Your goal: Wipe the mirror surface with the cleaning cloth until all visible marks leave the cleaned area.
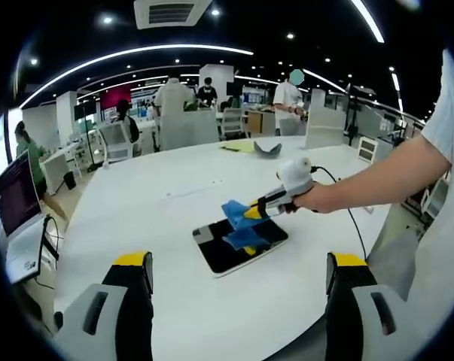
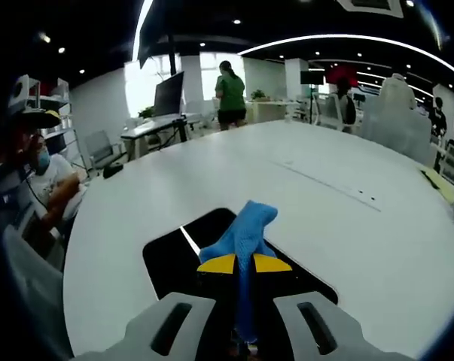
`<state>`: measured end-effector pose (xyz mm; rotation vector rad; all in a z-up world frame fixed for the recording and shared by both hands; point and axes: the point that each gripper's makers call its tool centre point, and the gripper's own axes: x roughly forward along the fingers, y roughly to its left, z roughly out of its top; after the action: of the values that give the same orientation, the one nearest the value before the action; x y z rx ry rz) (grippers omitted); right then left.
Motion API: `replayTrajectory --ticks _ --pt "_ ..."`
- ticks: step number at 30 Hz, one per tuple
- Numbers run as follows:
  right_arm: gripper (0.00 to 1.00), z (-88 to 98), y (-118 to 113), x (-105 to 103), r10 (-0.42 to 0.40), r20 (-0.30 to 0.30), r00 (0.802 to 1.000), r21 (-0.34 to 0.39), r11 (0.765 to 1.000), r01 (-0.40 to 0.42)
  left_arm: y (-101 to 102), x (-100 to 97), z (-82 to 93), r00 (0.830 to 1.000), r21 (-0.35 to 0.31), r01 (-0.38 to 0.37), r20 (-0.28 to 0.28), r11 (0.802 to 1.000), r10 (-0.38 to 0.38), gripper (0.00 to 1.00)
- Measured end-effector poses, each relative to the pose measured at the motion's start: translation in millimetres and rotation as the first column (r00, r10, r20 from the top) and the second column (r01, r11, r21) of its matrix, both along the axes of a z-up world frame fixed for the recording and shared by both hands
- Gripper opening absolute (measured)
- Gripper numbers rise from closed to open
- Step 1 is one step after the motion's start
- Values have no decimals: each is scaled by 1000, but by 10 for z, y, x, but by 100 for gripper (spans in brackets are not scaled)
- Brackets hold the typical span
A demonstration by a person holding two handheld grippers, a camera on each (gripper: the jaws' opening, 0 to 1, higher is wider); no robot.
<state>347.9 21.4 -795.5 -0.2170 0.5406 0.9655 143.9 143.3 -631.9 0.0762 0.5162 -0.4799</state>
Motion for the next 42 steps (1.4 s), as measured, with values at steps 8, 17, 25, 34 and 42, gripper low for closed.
replayTrajectory --ticks 8,17,25,34,42 --pt "1 -29 187 67 27 -1 1000 -5 1000 -27 -6 2 -20 1000 0 2 -4 1000 -2 96" --pt "1 -66 294 83 38 -13 999 -18 999 -38 10 -10 -65 1000 1 -1 -12 1000 1 96" --pt "1 -85 534 90 71 -17 997 -15 997 -71 27 -16 -69 1000 4 0 -14 1000 0 96" --pt "2 -53 761 143 101 -15 995 -18 995 -102 14 -26 -72 1000 0 -5 -18 1000 5 96" --pt "2 -82 877 148 125 -18 992 -27 992 -126 42 -33 -87 1000 3 -9 -21 1000 9 96"
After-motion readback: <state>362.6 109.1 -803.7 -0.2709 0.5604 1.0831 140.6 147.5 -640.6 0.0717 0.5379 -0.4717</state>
